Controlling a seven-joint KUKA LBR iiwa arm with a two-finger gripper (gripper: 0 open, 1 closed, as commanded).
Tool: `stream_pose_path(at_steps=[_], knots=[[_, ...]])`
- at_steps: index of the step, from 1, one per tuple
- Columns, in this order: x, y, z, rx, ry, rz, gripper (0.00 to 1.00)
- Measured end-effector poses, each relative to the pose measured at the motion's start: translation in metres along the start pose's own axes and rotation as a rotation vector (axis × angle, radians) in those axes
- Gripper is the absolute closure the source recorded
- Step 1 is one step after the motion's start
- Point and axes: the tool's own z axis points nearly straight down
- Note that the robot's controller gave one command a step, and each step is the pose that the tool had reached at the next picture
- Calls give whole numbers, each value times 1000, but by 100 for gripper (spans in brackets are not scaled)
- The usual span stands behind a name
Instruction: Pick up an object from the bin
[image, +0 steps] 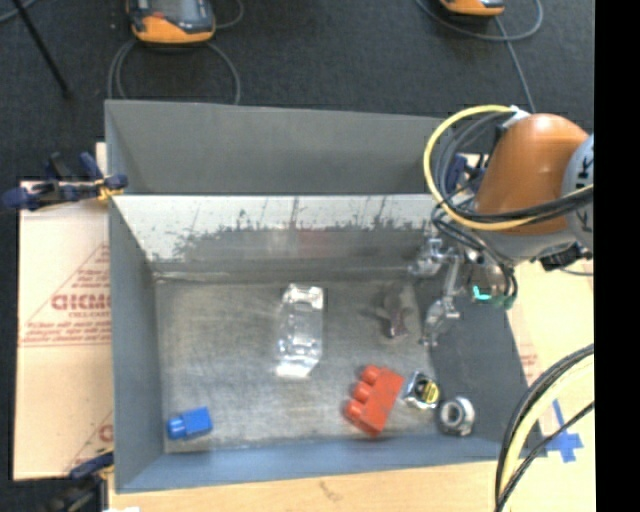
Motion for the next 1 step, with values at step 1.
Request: stream_pose_path(at_steps=[1], knots=[[-43, -32, 94, 1, -11, 36, 0]])
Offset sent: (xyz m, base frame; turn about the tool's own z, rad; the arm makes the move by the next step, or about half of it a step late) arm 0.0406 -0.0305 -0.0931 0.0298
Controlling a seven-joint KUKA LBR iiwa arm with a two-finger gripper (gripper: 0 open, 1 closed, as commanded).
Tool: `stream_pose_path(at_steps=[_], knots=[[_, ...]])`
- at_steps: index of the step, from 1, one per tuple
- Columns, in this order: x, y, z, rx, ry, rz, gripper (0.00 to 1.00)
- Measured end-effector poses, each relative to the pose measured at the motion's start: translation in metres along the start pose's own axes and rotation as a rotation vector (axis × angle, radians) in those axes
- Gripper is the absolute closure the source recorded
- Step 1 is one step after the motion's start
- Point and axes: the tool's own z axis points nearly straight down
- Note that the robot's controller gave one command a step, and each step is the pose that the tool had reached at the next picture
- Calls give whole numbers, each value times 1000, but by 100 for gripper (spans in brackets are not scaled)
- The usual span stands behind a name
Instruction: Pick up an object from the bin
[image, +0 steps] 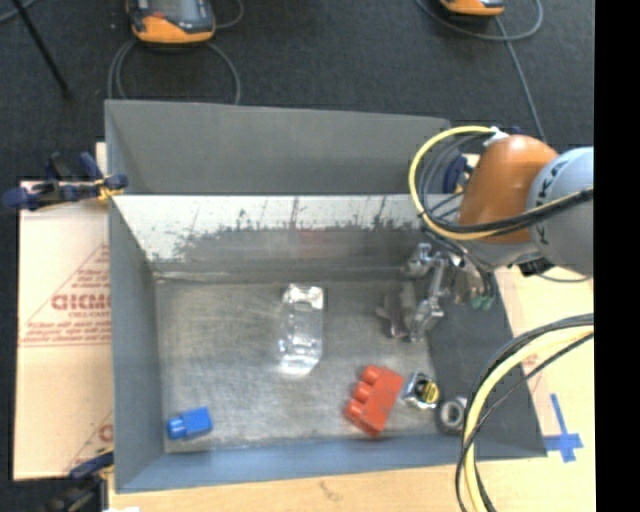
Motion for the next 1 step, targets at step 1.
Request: stream_pose_path(at_steps=[1], knots=[[0, 0, -4, 2, 0, -5, 100]])
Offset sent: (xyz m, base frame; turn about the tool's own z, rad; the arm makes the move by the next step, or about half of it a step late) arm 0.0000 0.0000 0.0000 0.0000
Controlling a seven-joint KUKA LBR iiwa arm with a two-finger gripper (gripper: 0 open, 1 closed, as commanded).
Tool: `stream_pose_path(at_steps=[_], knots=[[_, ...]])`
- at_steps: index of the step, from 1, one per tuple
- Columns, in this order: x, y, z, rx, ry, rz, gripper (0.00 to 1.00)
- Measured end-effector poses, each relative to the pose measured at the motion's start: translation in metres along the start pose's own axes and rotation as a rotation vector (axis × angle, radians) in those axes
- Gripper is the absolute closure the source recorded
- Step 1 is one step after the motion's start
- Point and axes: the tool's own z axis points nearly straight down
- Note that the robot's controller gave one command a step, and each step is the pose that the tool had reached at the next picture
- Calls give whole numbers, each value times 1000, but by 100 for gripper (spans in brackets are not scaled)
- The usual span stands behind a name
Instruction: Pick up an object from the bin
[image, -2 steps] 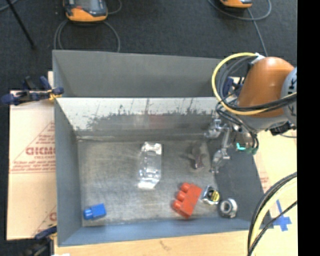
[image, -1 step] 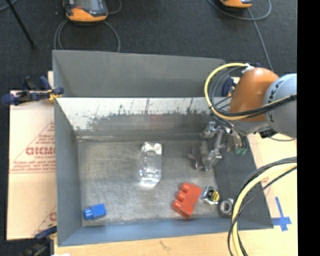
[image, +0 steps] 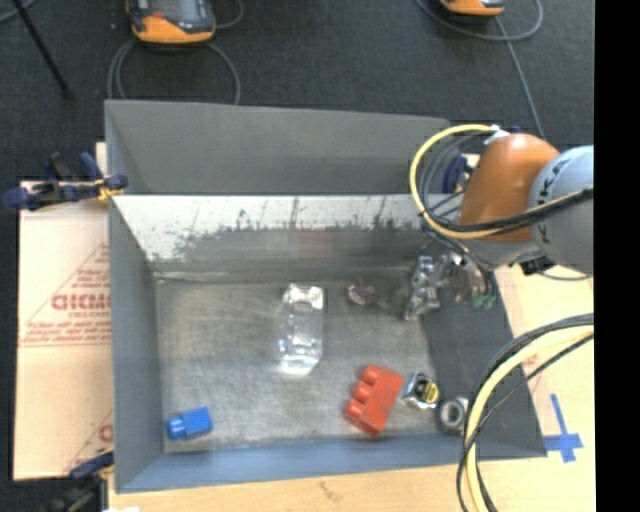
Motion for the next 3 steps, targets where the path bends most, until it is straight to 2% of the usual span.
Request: stream_pose_path(at_steps=[1, 2, 3], knots=[[43, -1, -149, 0, -4, -344, 100], [44, 0, -145, -3, 1, -343, 0], [-15, 31, -7, -6, 5, -147, 0]])
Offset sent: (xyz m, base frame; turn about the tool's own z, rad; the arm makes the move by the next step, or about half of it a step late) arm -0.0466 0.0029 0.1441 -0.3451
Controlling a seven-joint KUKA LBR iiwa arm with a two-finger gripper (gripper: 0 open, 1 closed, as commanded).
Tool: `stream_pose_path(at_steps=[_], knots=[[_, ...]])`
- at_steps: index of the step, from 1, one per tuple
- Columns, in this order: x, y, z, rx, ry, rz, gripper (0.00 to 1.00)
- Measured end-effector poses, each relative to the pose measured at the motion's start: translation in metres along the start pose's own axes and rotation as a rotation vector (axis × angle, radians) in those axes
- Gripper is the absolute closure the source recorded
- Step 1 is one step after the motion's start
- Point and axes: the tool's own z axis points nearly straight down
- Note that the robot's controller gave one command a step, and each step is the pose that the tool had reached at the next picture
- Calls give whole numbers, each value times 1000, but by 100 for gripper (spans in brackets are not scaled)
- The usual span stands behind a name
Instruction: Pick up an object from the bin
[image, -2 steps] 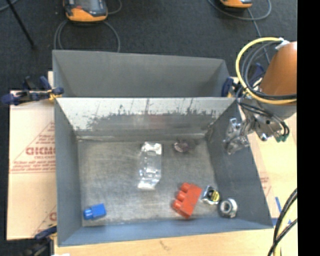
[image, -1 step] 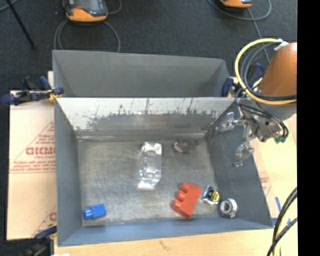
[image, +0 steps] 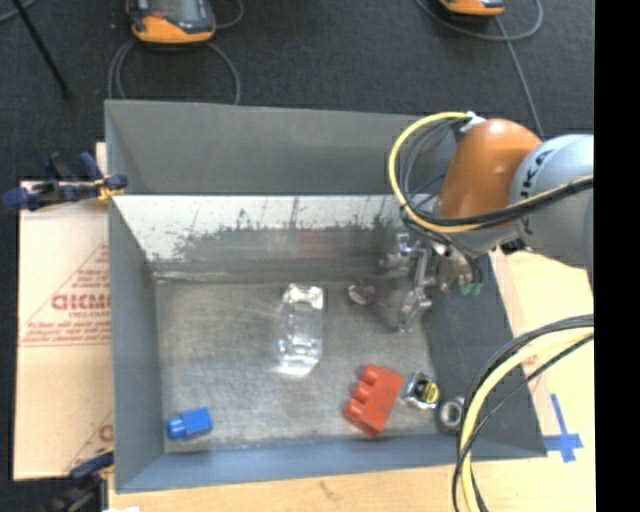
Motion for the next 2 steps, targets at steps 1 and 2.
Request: stream_pose_path(at_steps=[1, 2], knots=[[-2, 18, 6, 5, -1, -109, 0], [-2, 18, 6, 5, -2, -109, 100]])
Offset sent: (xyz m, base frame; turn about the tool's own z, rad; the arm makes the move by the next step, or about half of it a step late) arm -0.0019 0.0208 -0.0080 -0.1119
